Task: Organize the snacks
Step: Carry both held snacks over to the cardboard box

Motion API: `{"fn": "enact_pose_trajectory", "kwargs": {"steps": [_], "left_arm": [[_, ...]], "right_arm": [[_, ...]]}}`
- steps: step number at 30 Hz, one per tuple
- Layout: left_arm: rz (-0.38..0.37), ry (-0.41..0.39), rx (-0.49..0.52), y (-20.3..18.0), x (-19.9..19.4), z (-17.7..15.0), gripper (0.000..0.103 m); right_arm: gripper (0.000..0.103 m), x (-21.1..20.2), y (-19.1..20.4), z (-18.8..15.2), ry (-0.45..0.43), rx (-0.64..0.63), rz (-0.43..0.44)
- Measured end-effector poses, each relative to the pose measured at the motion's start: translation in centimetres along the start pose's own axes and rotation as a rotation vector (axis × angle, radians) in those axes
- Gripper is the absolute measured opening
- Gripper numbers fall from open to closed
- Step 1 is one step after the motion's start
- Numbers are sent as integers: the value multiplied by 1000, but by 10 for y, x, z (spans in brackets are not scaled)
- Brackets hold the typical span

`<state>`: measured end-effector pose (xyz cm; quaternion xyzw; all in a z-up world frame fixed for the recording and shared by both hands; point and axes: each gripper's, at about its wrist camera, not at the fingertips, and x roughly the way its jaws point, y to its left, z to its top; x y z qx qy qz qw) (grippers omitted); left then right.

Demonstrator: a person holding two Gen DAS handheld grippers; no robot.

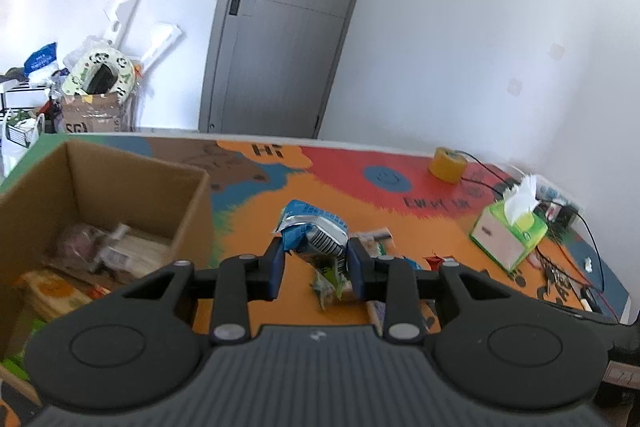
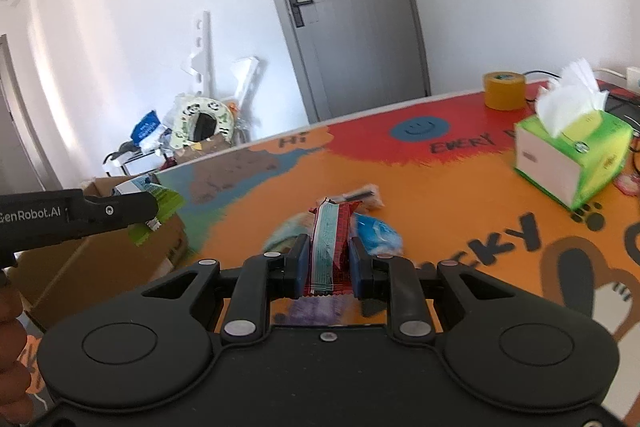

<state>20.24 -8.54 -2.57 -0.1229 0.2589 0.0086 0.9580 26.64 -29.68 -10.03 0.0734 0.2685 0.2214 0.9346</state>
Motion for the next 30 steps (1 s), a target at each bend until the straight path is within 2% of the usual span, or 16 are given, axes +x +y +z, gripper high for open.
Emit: {"fn": "enact_pose_trajectory", "kwargs": {"steps": [18, 30], "left_arm": [[92, -56, -67, 47, -24, 19, 32], [210, -96, -143, 98, -38, 31, 32]], "right_arm": [[22, 15, 43, 15, -36, -42, 120], [22, 25, 71, 24, -42, -69, 194]]}}
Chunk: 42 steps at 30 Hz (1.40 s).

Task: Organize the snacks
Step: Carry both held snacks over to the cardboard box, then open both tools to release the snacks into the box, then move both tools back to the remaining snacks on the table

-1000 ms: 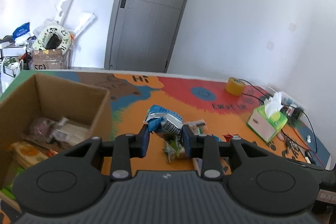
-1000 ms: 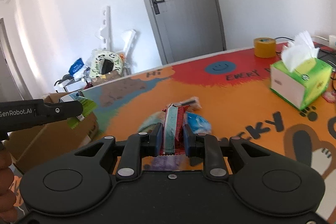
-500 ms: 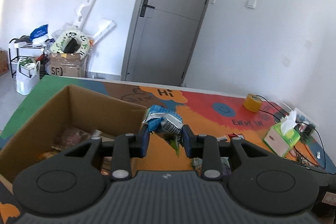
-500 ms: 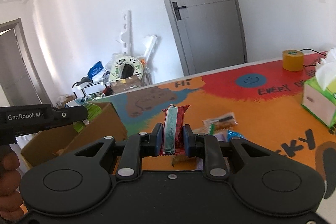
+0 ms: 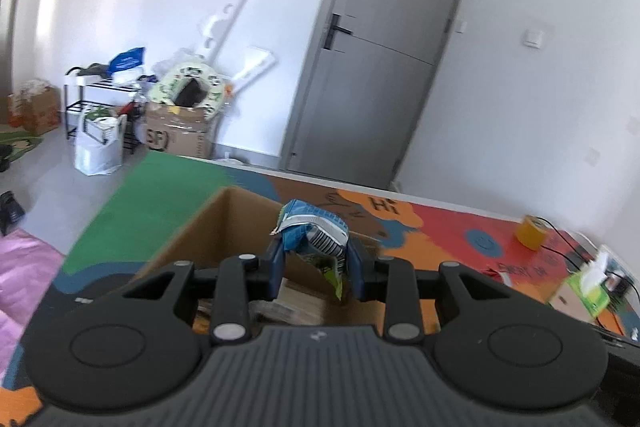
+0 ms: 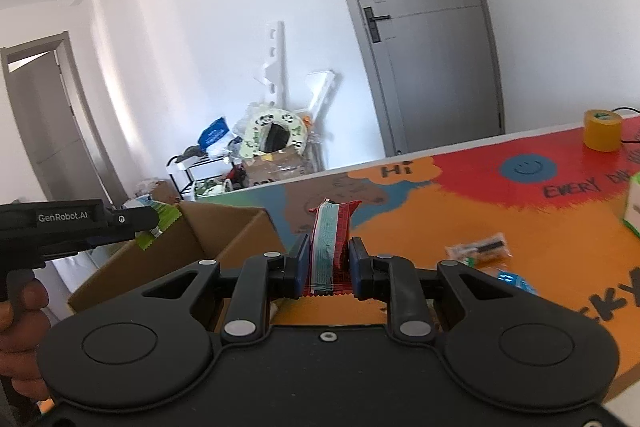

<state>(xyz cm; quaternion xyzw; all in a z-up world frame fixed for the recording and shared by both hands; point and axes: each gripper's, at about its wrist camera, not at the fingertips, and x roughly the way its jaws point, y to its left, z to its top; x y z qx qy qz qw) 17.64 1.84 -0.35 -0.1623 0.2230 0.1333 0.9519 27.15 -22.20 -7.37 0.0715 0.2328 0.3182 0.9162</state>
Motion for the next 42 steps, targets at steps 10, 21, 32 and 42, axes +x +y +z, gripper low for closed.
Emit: {"fn": "enact_pose_trajectory", "kwargs": {"steps": [10, 21, 32, 42], "left_arm": [[69, 36, -60, 27, 6, 4, 36], [98, 24, -53, 39, -5, 6, 56], [140, 11, -59, 41, -16, 4, 73], [119, 16, -3, 10, -6, 0, 86]], "right_arm": [[22, 13, 27, 7, 5, -32, 59], [22, 29, 65, 14, 12, -69, 151], [39, 27, 72, 16, 4, -70, 183], [64, 5, 27, 5, 4, -7, 51]]}}
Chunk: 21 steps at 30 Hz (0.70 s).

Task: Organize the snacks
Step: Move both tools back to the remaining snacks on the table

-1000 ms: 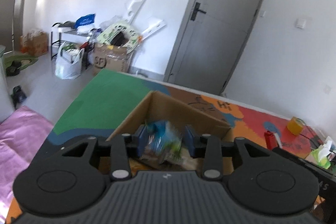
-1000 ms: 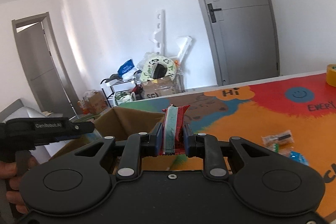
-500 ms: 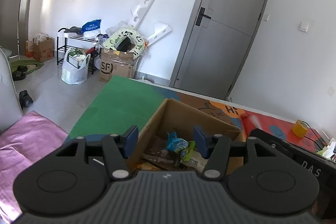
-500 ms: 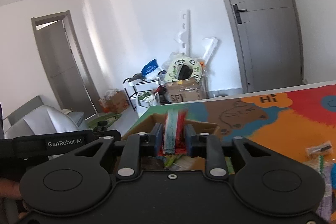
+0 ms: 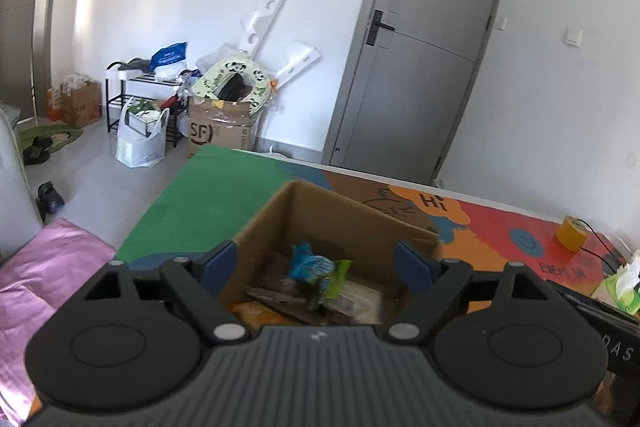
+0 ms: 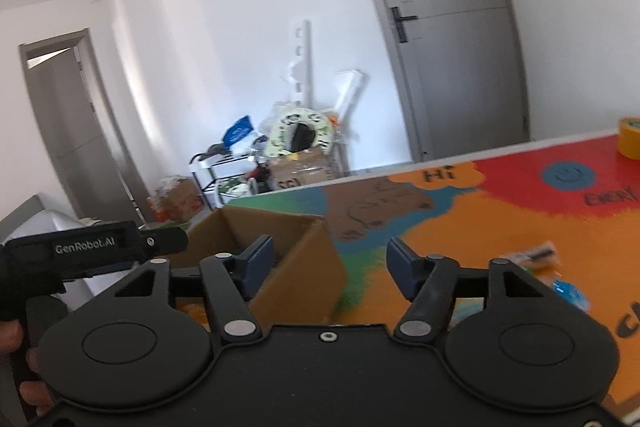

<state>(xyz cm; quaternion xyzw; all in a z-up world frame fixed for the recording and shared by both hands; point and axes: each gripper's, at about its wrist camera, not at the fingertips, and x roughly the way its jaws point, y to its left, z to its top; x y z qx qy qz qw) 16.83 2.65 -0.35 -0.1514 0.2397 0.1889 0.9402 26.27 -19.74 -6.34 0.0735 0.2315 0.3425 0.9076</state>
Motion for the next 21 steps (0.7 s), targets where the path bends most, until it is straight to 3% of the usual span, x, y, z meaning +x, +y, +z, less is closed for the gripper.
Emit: {"fn": "enact_pose_trajectory", "kwargs": {"steps": [8, 21], "left_arm": [[-61, 15, 55, -31, 2, -9, 88], [-160, 60, 112, -73, 9, -25, 88]], "right_arm": [[73, -14, -26, -9, 6, 32, -61], [73, -40, -70, -24, 0, 93, -194]]}}
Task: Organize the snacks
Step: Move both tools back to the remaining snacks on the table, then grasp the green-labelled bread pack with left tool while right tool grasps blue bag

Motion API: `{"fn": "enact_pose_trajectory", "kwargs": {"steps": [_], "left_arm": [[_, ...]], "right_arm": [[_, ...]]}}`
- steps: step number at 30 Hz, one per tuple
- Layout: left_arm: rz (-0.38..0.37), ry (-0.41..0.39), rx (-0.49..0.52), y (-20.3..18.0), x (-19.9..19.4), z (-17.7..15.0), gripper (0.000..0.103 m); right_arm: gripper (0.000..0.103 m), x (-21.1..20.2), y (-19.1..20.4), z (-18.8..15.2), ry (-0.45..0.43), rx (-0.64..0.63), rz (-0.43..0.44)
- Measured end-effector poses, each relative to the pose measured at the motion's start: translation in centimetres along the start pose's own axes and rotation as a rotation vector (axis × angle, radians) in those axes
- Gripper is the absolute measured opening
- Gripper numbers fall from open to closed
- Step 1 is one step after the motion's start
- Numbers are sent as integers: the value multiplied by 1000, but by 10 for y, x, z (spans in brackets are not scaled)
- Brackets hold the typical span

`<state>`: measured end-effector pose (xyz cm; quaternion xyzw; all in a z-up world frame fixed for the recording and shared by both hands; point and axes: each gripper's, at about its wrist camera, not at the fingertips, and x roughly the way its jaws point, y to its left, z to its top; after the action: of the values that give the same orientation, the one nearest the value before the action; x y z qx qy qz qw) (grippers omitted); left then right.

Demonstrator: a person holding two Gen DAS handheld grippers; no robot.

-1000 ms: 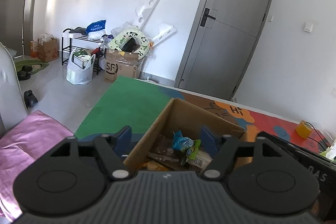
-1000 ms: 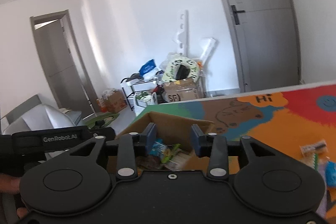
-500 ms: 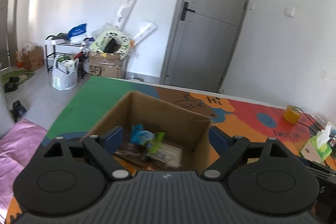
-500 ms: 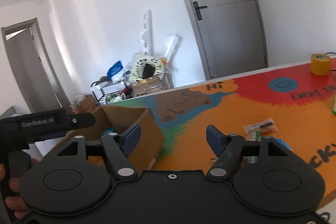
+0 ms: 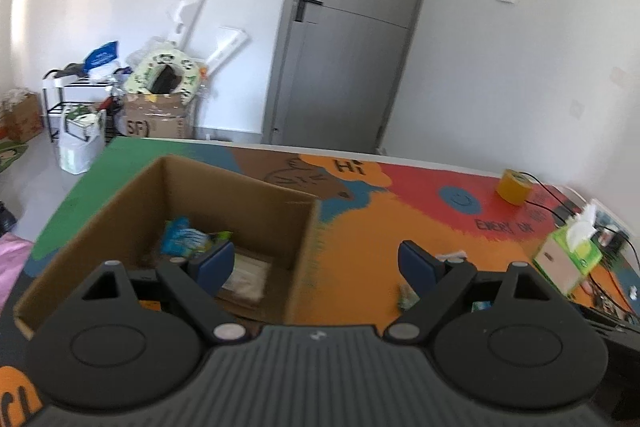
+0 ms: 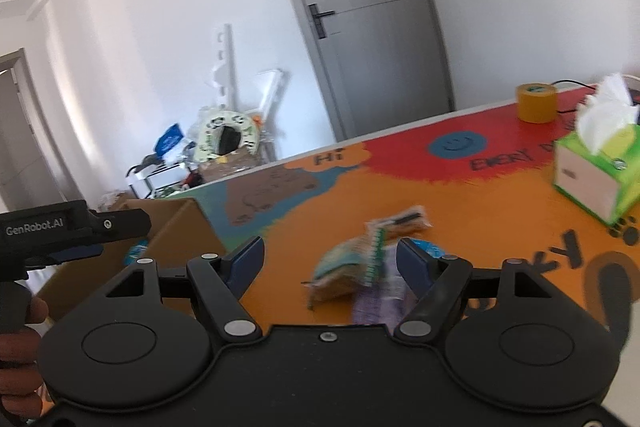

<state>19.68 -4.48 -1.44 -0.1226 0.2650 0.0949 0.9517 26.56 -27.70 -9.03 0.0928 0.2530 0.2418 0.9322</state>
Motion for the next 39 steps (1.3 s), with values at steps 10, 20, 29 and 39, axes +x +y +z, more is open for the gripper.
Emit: {"fn": "enact_pose_trajectory", "kwargs": {"steps": [10, 20, 29, 39], "left_arm": [[-90, 32, 59, -37, 14, -9, 88], [-126, 76, 75, -67, 37, -21, 88], [-105, 101, 68, -76, 61, -28, 88], [-92, 125, 45, -80, 86, -39, 85]], "right_arm": [[68, -13, -31, -6, 2, 36, -73], [67, -16, -54, -9, 13, 75, -111], [66, 1, -62, -11, 19, 108, -85], [64, 25, -71, -12, 41, 134, -60]]}}
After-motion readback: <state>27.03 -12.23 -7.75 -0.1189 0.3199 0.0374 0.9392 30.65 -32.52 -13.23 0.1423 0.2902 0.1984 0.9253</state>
